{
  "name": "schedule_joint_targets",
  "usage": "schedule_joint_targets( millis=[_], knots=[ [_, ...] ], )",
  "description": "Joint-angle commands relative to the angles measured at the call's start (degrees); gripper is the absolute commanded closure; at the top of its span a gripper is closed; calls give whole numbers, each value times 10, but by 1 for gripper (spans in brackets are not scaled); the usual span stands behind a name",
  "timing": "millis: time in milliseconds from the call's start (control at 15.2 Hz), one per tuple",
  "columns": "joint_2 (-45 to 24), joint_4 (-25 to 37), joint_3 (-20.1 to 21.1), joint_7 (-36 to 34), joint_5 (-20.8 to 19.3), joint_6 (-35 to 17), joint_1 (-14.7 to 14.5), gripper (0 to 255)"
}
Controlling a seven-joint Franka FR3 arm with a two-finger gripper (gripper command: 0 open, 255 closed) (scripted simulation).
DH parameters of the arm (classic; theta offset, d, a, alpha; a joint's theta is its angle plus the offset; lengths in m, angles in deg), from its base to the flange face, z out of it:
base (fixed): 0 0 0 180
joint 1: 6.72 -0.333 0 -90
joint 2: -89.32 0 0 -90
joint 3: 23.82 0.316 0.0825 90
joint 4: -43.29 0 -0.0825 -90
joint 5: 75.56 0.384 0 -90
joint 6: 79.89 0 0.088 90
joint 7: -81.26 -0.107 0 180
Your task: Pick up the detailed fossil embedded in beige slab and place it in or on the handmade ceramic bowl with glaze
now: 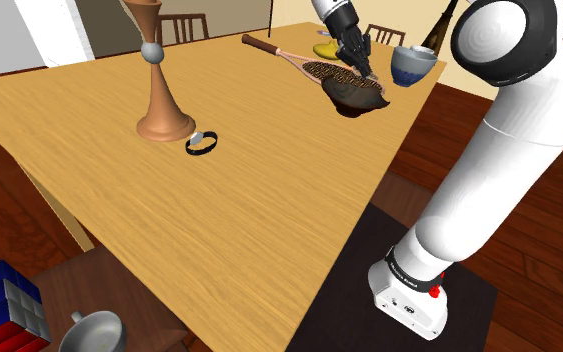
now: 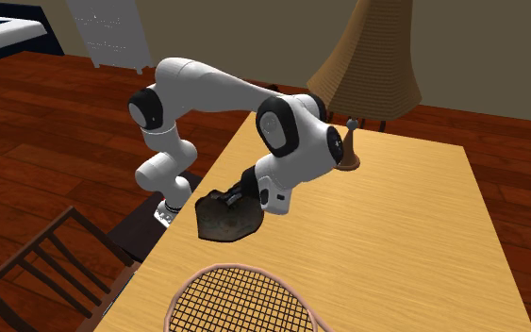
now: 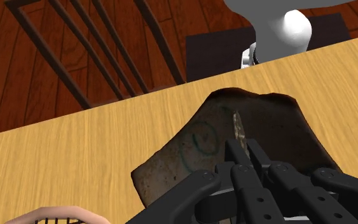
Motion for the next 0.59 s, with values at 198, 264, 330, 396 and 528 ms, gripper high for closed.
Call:
schedule_joint_targets(
  millis=[198,264,330,396,528],
  knots=[
    [8,-49,0,-16,10,-39,1,255],
    [10,-57,0,-18,11,-46,1,255],
    [10,-58,0,-18,11,-46,1,255],
    [10,-57,0,-18,11,-46,1,255],
    [10,-57,0,-18,11,-46,1,255]
  ],
)
